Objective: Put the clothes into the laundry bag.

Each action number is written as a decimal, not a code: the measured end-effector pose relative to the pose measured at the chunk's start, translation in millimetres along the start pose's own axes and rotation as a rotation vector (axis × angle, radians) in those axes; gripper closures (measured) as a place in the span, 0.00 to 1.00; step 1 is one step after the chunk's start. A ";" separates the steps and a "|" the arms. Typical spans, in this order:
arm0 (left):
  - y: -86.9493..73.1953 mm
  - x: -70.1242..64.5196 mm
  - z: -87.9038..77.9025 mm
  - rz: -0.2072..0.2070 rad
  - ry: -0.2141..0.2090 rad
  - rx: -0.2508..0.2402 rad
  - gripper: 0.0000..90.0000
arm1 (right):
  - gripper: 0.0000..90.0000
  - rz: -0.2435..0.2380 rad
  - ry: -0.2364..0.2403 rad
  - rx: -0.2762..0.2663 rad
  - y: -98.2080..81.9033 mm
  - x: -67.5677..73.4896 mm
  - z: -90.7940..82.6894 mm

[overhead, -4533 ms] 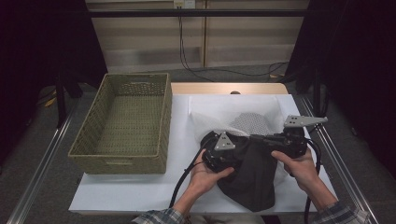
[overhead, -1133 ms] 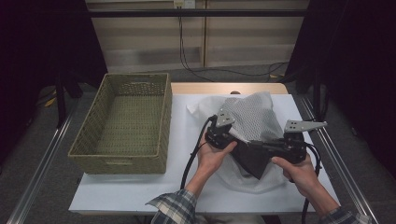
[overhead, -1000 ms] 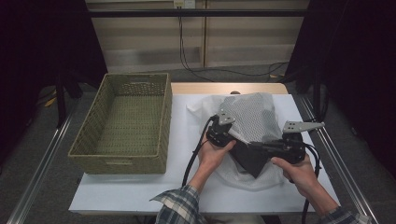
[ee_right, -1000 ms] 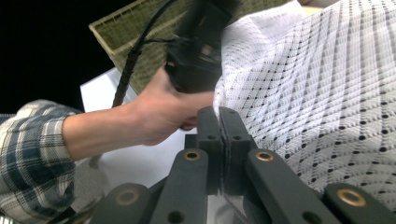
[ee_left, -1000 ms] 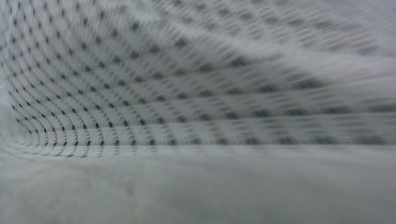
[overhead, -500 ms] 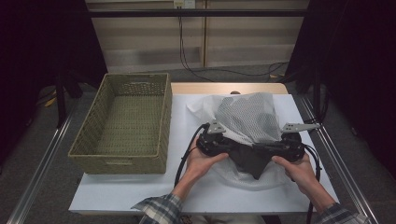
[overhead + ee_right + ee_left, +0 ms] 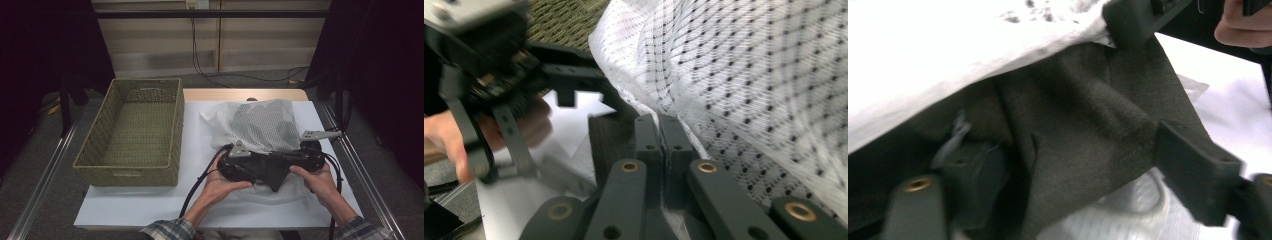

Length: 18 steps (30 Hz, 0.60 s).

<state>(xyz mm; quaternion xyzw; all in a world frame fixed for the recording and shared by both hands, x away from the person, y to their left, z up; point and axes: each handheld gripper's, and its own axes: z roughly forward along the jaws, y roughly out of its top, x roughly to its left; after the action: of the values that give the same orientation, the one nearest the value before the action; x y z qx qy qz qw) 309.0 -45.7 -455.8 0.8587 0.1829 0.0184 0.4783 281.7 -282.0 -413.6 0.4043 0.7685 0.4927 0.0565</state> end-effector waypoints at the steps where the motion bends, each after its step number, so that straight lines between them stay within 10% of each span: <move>1: 1.2 -0.9 4.0 0.015 0.010 0.021 0.19 | 0.98 0.000 0.000 0.001 -0.1 0.1 -0.4; 10: -4.8 3.9 36.9 0.034 0.045 0.080 0.16 | 0.98 -0.009 0.006 0.011 -0.8 0.4 -1.6; 18: -7.7 13.5 35.9 0.123 0.115 0.137 0.62 | 0.98 -0.019 0.009 0.024 -1.7 1.9 0.0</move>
<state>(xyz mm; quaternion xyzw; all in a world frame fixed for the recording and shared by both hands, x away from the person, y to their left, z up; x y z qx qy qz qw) 326.8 -66.9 -483.6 0.8966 0.1579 0.0845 0.4051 279.4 -281.1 -414.4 0.3956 0.7783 0.4847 0.0530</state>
